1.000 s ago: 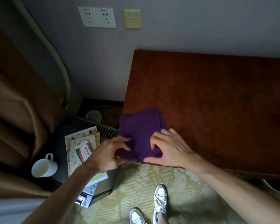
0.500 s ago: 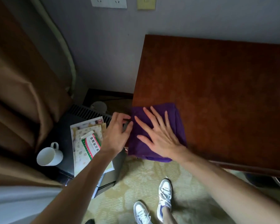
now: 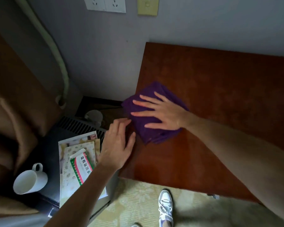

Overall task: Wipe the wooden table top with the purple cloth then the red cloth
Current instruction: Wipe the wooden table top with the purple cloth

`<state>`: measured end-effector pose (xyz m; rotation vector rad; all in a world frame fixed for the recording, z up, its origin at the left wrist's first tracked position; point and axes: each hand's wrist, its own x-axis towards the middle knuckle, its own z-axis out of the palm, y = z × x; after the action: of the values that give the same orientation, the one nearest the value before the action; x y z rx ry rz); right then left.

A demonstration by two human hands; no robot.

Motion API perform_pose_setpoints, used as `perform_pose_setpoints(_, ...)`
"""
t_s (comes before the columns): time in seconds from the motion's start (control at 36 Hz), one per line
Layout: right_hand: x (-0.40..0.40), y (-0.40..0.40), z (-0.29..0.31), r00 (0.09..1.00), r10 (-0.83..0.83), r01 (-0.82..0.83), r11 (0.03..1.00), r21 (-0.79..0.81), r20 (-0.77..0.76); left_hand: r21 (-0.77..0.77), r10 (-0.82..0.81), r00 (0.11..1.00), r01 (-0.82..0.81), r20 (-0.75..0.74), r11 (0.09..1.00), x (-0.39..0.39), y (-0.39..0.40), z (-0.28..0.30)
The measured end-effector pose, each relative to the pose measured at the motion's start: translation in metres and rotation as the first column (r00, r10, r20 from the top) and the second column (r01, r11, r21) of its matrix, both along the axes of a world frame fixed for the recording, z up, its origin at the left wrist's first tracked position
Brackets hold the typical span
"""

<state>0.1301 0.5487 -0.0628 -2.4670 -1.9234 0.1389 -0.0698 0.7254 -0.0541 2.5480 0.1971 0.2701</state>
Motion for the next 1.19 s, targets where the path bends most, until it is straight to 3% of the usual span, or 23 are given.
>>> perform_pose_setpoints(0.17,0.122,0.023,0.005,0.992,-0.124,0.124,0.992,0.004,-0.005,0.098,-0.163,0.985,0.169,-0.064,0.981,0.048,-0.021,-0.005)
perform_pose_setpoints(0.33,0.218,0.034,0.008,0.969,-0.244,0.243,0.97,-0.013,-0.04,0.149,-0.176,0.975,0.196,-0.135,0.969,0.051,-0.037,-0.021)
perform_pose_setpoints(0.47,0.247,0.035,0.01,0.889,-0.447,0.452,0.891,0.039,-0.101,0.138,-0.186,0.975,0.201,-0.118,0.97,0.053,-0.036,-0.019)
perform_pose_setpoints(0.56,0.244,0.036,0.008,0.874,-0.476,0.481,0.876,0.038,-0.096,0.12,-0.183,0.979,0.193,-0.087,0.974,0.053,-0.036,-0.02)
perform_pose_setpoints(0.75,0.179,0.019,0.003,0.837,-0.539,0.545,0.837,0.054,-0.088,0.104,-0.154,0.987,0.158,-0.046,0.982,0.05,-0.038,-0.02)
perform_pose_setpoints(0.97,-0.024,-0.046,-0.002,0.836,-0.546,0.549,0.834,0.056,-0.062,0.11,-0.093,0.985,0.078,0.143,0.991,0.038,-0.044,-0.011)
perform_pose_setpoints(1.08,-0.132,-0.091,-0.005,0.882,-0.47,0.471,0.879,0.07,-0.028,0.049,-0.034,0.994,0.03,0.102,0.998,0.028,-0.049,-0.012)
perform_pose_setpoints(1.19,-0.162,-0.125,-0.004,0.939,-0.343,0.343,0.939,0.031,-0.013,0.108,-0.1,0.995,0.099,0.004,0.989,0.022,-0.052,-0.018)
